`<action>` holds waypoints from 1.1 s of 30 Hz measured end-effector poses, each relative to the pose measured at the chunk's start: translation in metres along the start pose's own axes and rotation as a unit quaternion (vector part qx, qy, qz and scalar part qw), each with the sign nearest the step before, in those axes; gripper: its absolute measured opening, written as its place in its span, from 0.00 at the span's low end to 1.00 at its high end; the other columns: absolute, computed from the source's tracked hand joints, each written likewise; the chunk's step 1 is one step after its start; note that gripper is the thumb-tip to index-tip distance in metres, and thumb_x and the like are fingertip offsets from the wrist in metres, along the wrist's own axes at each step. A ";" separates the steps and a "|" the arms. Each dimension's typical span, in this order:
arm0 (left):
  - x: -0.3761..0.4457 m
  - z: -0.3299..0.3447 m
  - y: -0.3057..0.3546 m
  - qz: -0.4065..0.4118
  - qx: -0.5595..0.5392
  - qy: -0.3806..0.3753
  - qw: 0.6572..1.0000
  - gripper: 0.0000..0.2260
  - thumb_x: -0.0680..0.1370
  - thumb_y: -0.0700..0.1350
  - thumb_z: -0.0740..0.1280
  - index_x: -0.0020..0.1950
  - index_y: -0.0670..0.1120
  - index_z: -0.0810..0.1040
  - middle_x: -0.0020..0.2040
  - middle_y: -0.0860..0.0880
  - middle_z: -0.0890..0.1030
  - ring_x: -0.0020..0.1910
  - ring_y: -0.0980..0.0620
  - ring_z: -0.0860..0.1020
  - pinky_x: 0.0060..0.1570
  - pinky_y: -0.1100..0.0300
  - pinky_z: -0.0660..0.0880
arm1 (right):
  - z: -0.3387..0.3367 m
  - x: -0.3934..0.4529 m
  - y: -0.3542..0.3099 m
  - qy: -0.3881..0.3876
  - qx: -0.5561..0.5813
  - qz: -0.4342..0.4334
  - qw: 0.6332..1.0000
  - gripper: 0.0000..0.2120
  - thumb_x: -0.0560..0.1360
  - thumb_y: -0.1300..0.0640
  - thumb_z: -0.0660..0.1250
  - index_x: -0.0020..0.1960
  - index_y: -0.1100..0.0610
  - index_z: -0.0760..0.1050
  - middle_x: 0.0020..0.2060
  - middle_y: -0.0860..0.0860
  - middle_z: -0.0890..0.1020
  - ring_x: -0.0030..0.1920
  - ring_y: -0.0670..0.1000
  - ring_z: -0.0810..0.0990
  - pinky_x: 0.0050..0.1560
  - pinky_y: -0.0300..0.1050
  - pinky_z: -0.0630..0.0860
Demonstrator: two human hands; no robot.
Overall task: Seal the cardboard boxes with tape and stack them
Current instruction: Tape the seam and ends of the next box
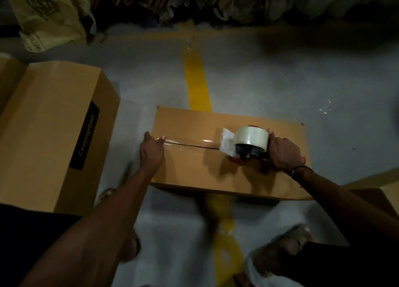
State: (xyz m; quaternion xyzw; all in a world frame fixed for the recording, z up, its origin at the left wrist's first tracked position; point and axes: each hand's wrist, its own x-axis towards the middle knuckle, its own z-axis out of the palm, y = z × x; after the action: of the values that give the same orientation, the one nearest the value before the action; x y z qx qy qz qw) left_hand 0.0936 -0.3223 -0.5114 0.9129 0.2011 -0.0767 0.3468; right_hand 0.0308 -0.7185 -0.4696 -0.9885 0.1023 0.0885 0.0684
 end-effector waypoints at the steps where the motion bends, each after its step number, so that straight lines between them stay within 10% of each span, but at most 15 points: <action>1: -0.005 0.006 -0.001 0.033 0.030 0.026 0.999 0.28 0.85 0.50 0.62 0.79 0.36 0.60 0.77 0.34 0.66 0.76 0.34 0.66 0.72 0.44 0.66 | -0.002 -0.002 0.005 0.004 0.013 0.006 1.000 0.34 0.84 0.40 0.39 0.59 0.61 0.77 0.39 0.57 0.79 0.37 0.55 0.70 0.39 0.48 0.62; 8: -0.098 0.089 0.032 0.206 0.170 -0.028 0.963 0.43 0.82 0.67 0.54 0.83 0.37 0.45 0.84 0.38 0.43 0.83 0.40 0.43 0.81 0.46 0.42 | -0.013 0.005 -0.005 0.010 0.035 0.001 0.999 0.32 0.84 0.39 0.39 0.38 0.56 0.71 0.32 0.54 0.74 0.36 0.57 0.73 0.39 0.49 0.64; 12: -0.151 0.136 0.056 0.356 0.161 -0.119 0.913 0.43 0.82 0.69 0.54 0.84 0.40 0.48 0.84 0.40 0.49 0.84 0.42 0.48 0.81 0.47 0.45 | -0.010 0.004 -0.003 0.021 0.035 -0.001 0.999 0.32 0.84 0.39 0.40 0.37 0.55 0.72 0.32 0.54 0.75 0.36 0.58 0.74 0.39 0.48 0.66; 21: -0.155 0.135 0.059 0.371 0.195 -0.099 0.902 0.42 0.82 0.70 0.51 0.85 0.42 0.45 0.85 0.43 0.47 0.84 0.46 0.46 0.81 0.47 0.48 | -0.004 0.007 0.007 0.002 0.065 -0.017 0.998 0.34 0.83 0.35 0.38 0.34 0.54 0.70 0.29 0.53 0.74 0.34 0.57 0.75 0.38 0.49 0.69; 27: -0.150 0.139 0.057 0.343 0.209 -0.120 0.908 0.46 0.80 0.73 0.49 0.84 0.40 0.42 0.85 0.42 0.41 0.83 0.46 0.40 0.82 0.47 0.47 | -0.014 0.014 0.068 -0.033 -0.025 -0.016 0.999 0.52 0.74 0.28 0.25 0.59 0.63 0.75 0.44 0.61 0.80 0.45 0.63 0.78 0.44 0.51 0.70; 33: -0.150 0.143 0.057 0.348 0.227 -0.099 0.904 0.46 0.81 0.72 0.49 0.84 0.40 0.43 0.84 0.42 0.41 0.83 0.46 0.39 0.81 0.46 0.49 | -0.035 -0.001 0.154 -0.082 0.007 0.006 0.997 0.35 0.83 0.42 0.53 0.77 0.71 0.61 0.43 0.73 0.79 0.42 0.73 0.79 0.40 0.65 0.78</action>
State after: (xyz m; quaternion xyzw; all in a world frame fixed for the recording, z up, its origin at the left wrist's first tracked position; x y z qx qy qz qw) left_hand -0.0187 -0.5028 -0.5423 0.9665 -0.1876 -0.0845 0.1533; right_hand 0.0030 -0.8731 -0.4531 -0.9768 0.1026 0.1688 0.0831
